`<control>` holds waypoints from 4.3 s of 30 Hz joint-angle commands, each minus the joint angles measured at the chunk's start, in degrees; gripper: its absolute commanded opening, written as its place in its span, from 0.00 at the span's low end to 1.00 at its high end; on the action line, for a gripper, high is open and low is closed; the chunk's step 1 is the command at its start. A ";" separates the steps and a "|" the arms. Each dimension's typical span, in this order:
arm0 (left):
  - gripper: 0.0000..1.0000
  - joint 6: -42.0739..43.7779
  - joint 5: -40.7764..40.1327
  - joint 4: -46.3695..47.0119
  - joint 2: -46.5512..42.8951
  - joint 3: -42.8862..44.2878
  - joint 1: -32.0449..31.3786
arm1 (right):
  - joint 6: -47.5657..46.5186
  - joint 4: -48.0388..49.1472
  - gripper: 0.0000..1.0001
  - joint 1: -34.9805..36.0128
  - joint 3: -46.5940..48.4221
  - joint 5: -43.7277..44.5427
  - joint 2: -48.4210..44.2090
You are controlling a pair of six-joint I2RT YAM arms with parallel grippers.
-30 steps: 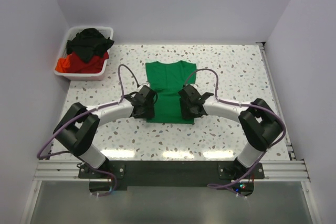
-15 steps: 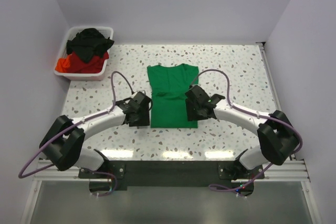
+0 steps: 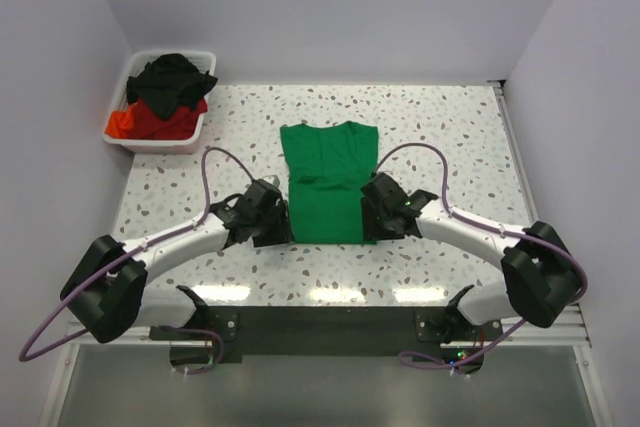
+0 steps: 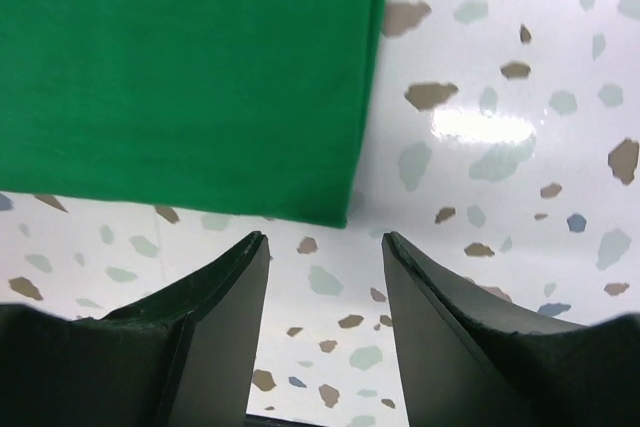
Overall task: Fold and stack the t-shirts
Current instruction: Fold the tshirt
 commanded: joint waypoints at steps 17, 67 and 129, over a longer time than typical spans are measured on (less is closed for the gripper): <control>0.55 -3.93 3.46 13.71 1.48 -8.24 -0.26 | 3.26 11.63 0.54 0.10 -11.60 -2.31 -5.37; 0.00 -4.10 -1.81 14.33 0.61 -9.92 -0.26 | 3.96 12.62 0.00 0.10 -12.83 -2.22 -7.38; 0.00 -7.53 -37.49 -8.44 -16.90 10.73 -18.28 | -2.89 -4.26 0.00 3.53 6.05 7.44 -23.56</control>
